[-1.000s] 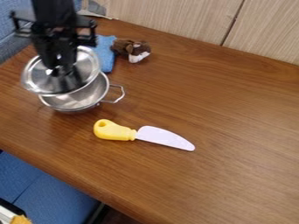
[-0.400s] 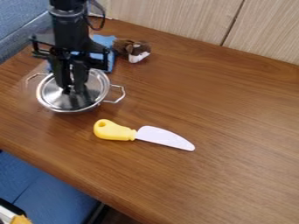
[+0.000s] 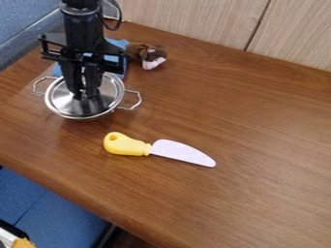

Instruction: Put the lid on top of the silver pot

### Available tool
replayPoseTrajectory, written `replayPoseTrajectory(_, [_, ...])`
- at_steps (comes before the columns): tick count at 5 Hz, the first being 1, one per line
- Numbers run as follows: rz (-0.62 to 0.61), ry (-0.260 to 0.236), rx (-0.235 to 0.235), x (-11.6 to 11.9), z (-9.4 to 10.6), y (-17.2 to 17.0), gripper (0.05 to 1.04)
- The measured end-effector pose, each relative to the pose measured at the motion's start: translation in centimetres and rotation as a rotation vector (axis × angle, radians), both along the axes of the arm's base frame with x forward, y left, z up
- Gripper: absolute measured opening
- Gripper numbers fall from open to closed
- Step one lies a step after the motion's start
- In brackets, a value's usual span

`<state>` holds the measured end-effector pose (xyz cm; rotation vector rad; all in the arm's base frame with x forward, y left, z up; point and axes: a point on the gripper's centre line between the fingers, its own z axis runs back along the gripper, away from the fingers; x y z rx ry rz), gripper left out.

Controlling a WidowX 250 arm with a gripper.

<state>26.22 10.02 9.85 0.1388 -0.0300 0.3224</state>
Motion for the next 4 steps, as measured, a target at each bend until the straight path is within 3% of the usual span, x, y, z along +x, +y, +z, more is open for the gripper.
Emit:
replayPoseTrajectory(2, [0.004, 0.001, -0.007, -0.07, 0.07, -0.12, 0.901])
replayPoseTrajectory(3, [0.0, 0.008, -0.012, -0.25, 0.04, -0.26, 1.012])
replayPoseTrajectory(4, [-0.004, -0.008, -0.009, -0.41, 0.79, -0.39, 1.008])
